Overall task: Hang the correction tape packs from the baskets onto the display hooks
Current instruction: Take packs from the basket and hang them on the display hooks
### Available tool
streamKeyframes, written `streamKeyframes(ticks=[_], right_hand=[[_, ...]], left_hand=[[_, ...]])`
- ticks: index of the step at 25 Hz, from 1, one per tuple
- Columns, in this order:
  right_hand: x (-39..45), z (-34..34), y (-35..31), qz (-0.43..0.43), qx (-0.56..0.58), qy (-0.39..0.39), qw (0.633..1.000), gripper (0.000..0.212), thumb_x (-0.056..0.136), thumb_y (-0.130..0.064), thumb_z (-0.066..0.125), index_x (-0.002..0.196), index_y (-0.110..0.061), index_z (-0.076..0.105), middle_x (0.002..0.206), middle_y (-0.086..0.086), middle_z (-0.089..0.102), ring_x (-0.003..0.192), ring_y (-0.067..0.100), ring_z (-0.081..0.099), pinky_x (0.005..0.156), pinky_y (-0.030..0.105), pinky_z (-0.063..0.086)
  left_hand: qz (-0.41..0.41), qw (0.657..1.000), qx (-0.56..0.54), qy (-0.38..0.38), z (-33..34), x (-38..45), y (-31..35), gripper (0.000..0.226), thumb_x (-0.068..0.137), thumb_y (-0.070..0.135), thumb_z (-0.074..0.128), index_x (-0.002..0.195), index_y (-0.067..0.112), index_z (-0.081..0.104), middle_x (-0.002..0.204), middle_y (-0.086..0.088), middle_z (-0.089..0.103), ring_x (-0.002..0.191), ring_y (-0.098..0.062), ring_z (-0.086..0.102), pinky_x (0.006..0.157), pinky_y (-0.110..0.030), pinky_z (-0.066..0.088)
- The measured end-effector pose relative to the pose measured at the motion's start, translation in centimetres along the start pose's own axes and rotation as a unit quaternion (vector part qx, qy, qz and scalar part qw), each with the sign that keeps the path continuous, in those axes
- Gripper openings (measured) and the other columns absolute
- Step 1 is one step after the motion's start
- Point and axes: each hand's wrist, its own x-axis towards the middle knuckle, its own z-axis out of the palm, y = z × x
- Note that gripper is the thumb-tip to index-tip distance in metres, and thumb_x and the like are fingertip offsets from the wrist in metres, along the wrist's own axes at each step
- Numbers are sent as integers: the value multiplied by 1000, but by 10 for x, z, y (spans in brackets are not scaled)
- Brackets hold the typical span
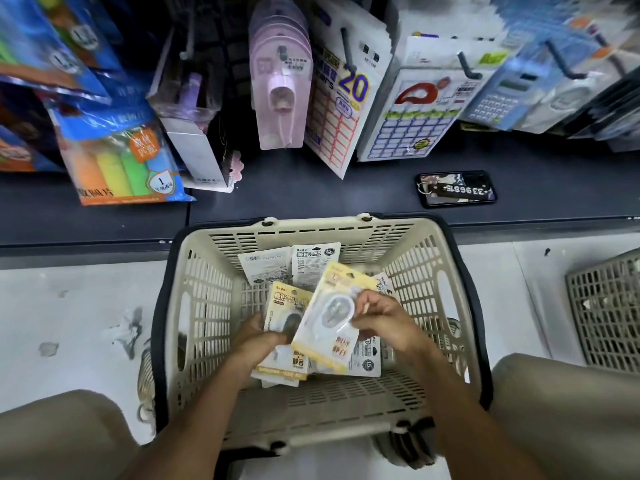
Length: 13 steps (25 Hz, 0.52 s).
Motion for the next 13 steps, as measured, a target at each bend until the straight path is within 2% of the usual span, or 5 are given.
streamKeyframes(ticks=[4, 6, 9, 11, 13], right_hand=[[3, 23, -6, 38, -119, -111, 986, 23, 92, 10, 59, 84, -11, 54, 99, 18, 72, 80, 19, 71, 66, 31, 57], [12, 41, -1, 32, -117, -134, 984, 20, 95, 4, 60, 90, -13, 51, 93, 9, 71, 68, 14, 65, 62, 30, 55], [37, 37, 9, 23, -179, -17, 983, 21, 96, -5, 63, 107, -22, 56, 113, 5, 68, 72, 11, 66, 57, 25, 55], [52, 8, 11, 20, -409, 114, 905, 61, 92, 0, 60, 142, -29, 40, 149, 12, 47, 99, 20, 67, 59, 21, 53], [64, -19, 12, 56, -654, 98, 748, 87, 89, 1, 58, 159, -24, 12, 165, 16, 20, 121, 30, 60, 73, 29, 55]], left_hand=[[-53, 988, -95, -108, 1, -4, 5, 43, 63, 34, 72, 98, 11, 78, 99, -18, 78, 86, -35, 72, 78, -40, 56], [-50, 987, -58, -141, 1, -4, 1, 60, 62, 51, 83, 110, 15, 77, 106, -15, 79, 95, -36, 74, 86, -44, 59], [-24, 995, 35, -93, -4, 0, -7, 62, 55, 47, 95, 108, 20, 76, 98, -2, 81, 92, -26, 78, 89, -45, 59], [-29, 995, 49, -77, -6, 4, -10, 44, 67, 35, 93, 105, 21, 76, 92, 2, 82, 83, -19, 79, 84, -42, 62], [-34, 997, 35, -61, -7, 7, -12, 36, 72, 28, 92, 103, 22, 76, 92, 2, 82, 83, -20, 79, 86, -47, 62]])
